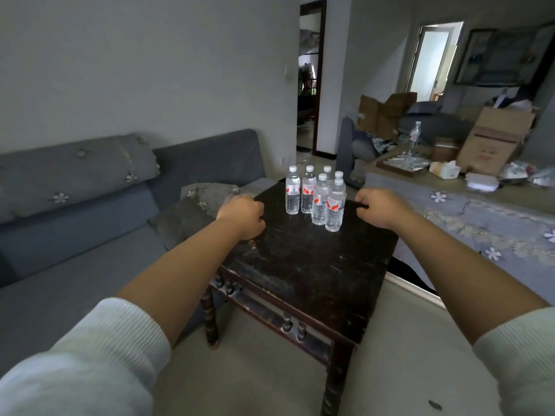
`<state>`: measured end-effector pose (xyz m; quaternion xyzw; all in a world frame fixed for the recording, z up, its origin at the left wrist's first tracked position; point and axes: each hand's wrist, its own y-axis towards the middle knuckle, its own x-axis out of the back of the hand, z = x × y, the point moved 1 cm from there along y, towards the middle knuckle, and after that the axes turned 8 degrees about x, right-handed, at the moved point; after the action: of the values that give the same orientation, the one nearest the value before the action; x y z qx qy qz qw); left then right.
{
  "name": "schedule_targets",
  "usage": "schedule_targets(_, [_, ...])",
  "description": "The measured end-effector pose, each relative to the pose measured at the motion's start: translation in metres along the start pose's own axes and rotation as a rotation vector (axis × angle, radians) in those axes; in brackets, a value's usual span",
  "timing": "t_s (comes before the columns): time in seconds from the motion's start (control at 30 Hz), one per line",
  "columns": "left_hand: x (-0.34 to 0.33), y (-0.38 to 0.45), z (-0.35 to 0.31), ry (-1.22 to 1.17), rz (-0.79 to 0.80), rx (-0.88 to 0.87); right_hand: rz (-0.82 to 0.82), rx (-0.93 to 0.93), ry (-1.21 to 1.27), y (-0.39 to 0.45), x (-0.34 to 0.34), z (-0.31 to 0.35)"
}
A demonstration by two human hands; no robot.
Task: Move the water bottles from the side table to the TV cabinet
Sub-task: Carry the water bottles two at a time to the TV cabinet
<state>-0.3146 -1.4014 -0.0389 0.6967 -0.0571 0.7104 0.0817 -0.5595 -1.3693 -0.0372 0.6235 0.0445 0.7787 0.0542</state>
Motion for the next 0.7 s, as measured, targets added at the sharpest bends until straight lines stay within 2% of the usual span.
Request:
schedule_targets(0.43, [-0.014,0.243,-0.036,0.022,0.01,-0.136,0.057,-0.07,0.06,0.222,-0.037,-0.077])
schedule_targets(0.7, [-0.038,0.38,-0.051,0.056,0.031,-0.354,0.038,-0.168,0.097,0.319,-0.083,-0.103])
